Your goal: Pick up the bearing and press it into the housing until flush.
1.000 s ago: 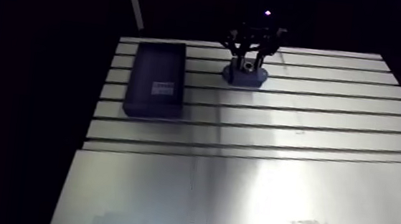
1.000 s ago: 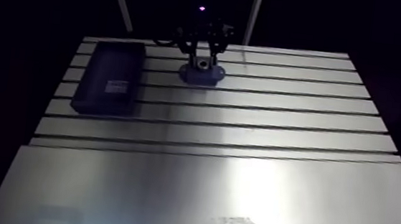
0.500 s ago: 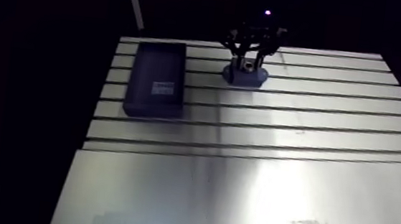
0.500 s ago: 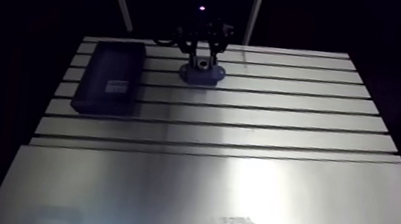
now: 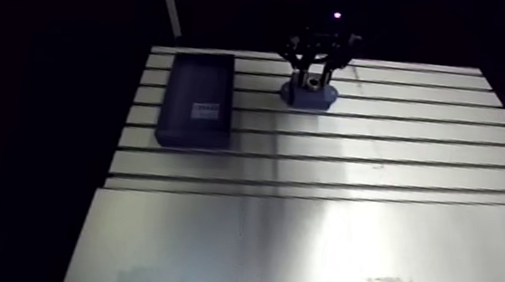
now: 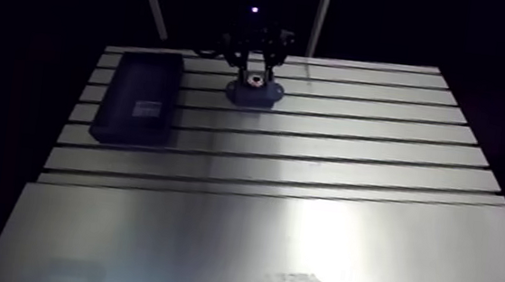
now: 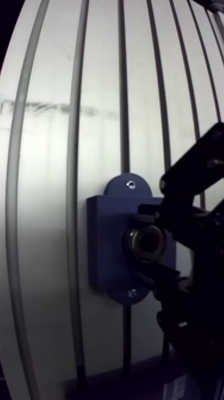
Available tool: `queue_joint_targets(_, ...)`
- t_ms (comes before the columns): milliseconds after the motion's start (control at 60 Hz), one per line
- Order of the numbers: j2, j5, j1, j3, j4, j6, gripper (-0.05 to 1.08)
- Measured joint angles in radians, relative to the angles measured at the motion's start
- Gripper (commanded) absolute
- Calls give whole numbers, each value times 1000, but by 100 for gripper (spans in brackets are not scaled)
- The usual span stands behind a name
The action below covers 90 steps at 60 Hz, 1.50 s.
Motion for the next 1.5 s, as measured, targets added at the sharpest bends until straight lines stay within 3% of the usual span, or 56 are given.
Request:
queue_joint_targets(1400, -1, 3, -2, 6, -11, -3, 70)
queue_joint_targets(1467, -1, 3, -2, 7, -11, -3, 68)
queue_joint_targets(1483, -1, 3, -2, 7, -11, -3, 61)
queue_joint_targets(1500, -1, 3, -2, 8, -11, -3, 61)
